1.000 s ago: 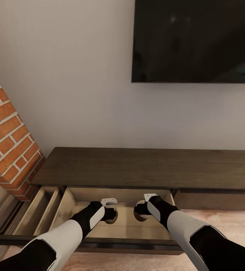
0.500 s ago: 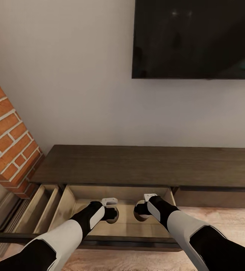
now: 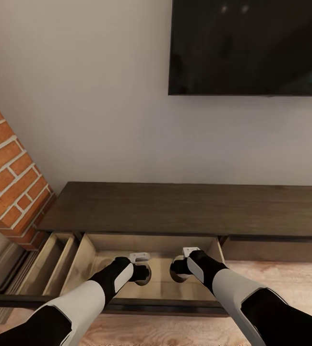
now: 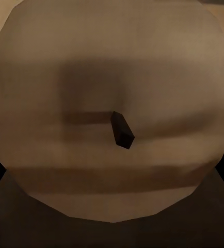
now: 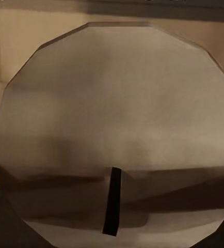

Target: Place each of the two pumpkins and all three candles from the living room inside a cabinet in the living room (use any cabinet), then make sure every cabinet is closed, and position the cauldron so it is next to a table in the living room.

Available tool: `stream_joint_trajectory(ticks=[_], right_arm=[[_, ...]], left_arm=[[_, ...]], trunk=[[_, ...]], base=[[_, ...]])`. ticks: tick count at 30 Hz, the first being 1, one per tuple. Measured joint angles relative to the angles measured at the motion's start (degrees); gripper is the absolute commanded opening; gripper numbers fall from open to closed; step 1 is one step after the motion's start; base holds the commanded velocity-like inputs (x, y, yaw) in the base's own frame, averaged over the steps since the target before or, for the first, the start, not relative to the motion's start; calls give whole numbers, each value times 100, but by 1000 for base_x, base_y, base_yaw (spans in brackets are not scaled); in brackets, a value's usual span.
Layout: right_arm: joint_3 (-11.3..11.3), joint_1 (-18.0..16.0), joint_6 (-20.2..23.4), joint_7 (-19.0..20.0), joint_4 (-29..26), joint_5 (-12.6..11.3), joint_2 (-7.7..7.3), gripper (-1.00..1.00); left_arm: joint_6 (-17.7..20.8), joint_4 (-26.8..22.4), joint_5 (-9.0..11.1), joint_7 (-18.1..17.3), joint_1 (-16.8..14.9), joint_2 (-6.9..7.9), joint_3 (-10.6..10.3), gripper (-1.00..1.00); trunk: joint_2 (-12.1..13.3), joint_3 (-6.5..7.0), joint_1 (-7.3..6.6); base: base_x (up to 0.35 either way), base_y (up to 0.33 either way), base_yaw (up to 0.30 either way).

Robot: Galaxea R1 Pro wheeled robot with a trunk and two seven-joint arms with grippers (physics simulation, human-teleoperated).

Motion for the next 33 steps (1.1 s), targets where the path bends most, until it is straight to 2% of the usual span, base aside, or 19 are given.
stream_joint_trajectory(ticks=[2, 8, 10, 16, 21, 33], right_arm=[[-2, 0, -94, 1, 30, -3, 11, -100], [-29, 0, -567, 8, 266, -32, 199, -100], [3, 0, -611, 6, 283, -8, 199, -100], [2, 0, -631, 6, 294, -8, 199, -100], [2, 0, -632, 6, 294, -8, 199, -100], [2, 0, -632, 6, 293, -8, 199, -100]], left_arm=[[-2, -2, -7, -2, -2, 0, 2, -100], [-142, 5, -16, -4, -3, 0, 4, -100], [-359, 17, 5, 4, -2, 0, 7, -100], [-532, 41, 14, 6, -5, 0, 16, -100], [-892, 75, 30, 7, -1, 0, 16, -100], [-890, 77, 25, -4, -1, 0, 20, -100]], trunk=[[0, -18, 0], [0, -73, 0], [0, -92, 0], [0, -147, 0], [0, -193, 0], [0, -303, 0]], base=[[0, 0, 0], [0, 0, 0], [0, 0, 0], [0, 0, 0], [0, 0, 0], [0, 0, 0]])
